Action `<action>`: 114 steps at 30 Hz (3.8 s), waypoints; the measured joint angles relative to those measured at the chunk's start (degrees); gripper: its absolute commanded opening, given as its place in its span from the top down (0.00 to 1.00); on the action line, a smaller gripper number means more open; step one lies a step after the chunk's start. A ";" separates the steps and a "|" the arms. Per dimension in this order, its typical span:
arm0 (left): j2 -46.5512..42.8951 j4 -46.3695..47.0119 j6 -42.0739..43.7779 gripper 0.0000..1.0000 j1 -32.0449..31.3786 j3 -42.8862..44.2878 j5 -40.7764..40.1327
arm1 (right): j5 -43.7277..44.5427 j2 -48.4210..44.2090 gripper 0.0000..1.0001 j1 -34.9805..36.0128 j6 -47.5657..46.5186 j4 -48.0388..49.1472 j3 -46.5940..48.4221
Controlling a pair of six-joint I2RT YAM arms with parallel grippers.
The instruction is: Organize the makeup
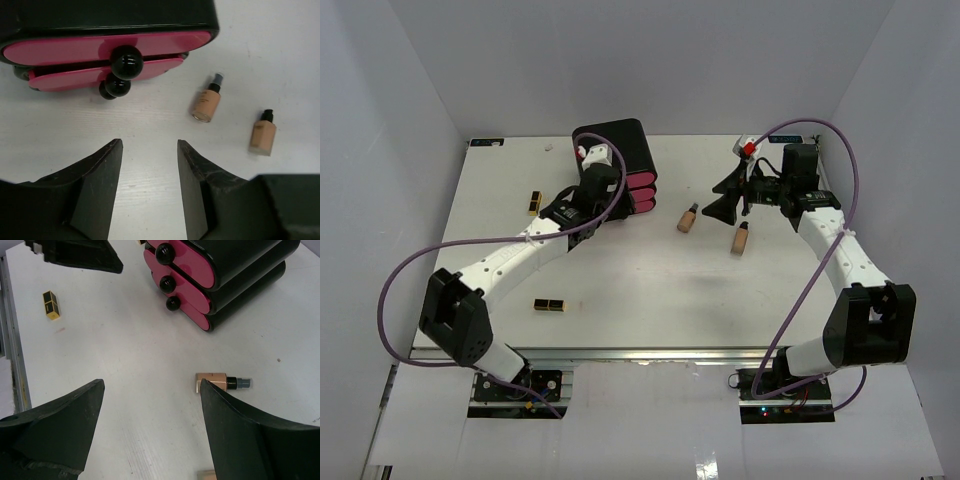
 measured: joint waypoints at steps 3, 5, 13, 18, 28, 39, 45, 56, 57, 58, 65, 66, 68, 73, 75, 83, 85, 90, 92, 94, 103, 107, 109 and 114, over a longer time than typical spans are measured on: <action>4.40 1.01 -0.29 0.44 -0.37 0.63 -4.16 | 0.04 -0.05 0.16 -0.63 0.04 -0.02 -0.02; 7.10 1.45 0.00 0.44 -0.40 1.22 -6.02 | 0.04 -0.08 0.16 -0.98 0.05 0.03 -0.12; 13.42 4.33 1.46 0.43 -0.38 2.06 -9.55 | 0.07 -0.64 0.16 -1.64 0.05 -0.09 -1.65; 17.76 5.79 2.86 0.44 -0.38 5.82 -10.42 | 0.09 -0.66 0.16 -2.21 0.05 -0.04 -1.79; 21.70 6.71 5.81 0.50 -0.32 9.51 -13.04 | 0.09 -0.15 0.16 -3.23 0.46 0.03 -1.74; 21.80 6.68 4.77 0.51 -0.36 9.51 -14.08 | 0.11 1.26 0.16 -4.08 1.34 0.18 -1.28; 21.77 6.68 4.05 0.47 -1.13 9.39 -15.17 | 0.09 1.56 0.16 -4.08 1.46 0.49 -0.60; 21.36 5.32 2.35 0.41 -2.62 8.04 -18.25 | 0.11 2.57 0.16 -4.08 1.66 0.51 0.81; 21.36 5.22 2.21 0.41 -2.70 7.92 -18.55 | 0.11 2.57 0.16 -4.08 1.68 0.51 0.90; 21.36 5.18 2.20 0.41 -2.73 7.81 -18.85 | 0.11 2.57 0.16 -4.08 1.70 0.50 1.01; 22.12 5.11 2.93 0.42 -2.39 8.22 -20.60 | 0.11 2.57 0.16 -4.63 1.71 0.49 1.29; 22.55 5.11 3.19 0.43 -2.20 8.67 -20.68 | 0.11 2.57 0.16 -4.85 1.71 0.49 1.29; 23.45 5.23 3.68 0.44 -1.78 9.64 -20.72 | 0.10 2.57 0.16 -5.16 1.71 0.49 1.29; 25.61 5.57 5.29 0.46 -0.61 11.45 -20.11 | 0.00 2.55 0.16 -6.11 1.71 0.49 1.29; 26.11 5.57 5.97 0.47 -0.47 11.96 -19.85 | 0.03 2.55 0.16 -6.70 1.71 0.48 1.31; 26.74 4.85 7.66 0.64 -0.21 13.30 -18.38 | 0.02 2.54 0.16 -7.50 1.71 0.49 1.59; 26.74 4.75 7.77 0.69 -0.19 13.30 -18.32 | 0.02 2.50 0.16 -7.53 1.71 0.49 1.60; 26.49 5.13 7.44 0.78 -0.17 12.78 -18.04 | 0.02 2.25 0.16 -7.72 1.71 0.49 1.60; 25.82 5.63 7.09 0.79 -0.20 11.75 -17.88 | 0.02 2.10 0.16 -7.77 1.71 0.47 1.60; 24.86 5.74 6.49 0.80 -0.54 10.59 -17.60 | 0.02 1.86 0.16 -7.80 1.69 0.48 1.60; 15.44 4.57 1.81 0.81 -6.12 -0.63 -17.26 | -0.06 -0.36 0.16 -7.84 1.47 0.54 0.83; 12.08 3.71 -1.02 0.80 -8.32 -4.56 -17.28 | -0.15 -1.02 0.16 -7.83 1.44 0.65 -0.08; 11.32 3.49 -2.04 0.80 -8.67 -5.39 -17.16 | -0.16 -1.23 0.16 -7.84 1.42 0.59 -0.52; 10.75 3.28 -3.50 0.65 -8.86 -5.92 -16.85 | -0.17 -1.98 0.16 -7.84 1.31 0.70 -1.80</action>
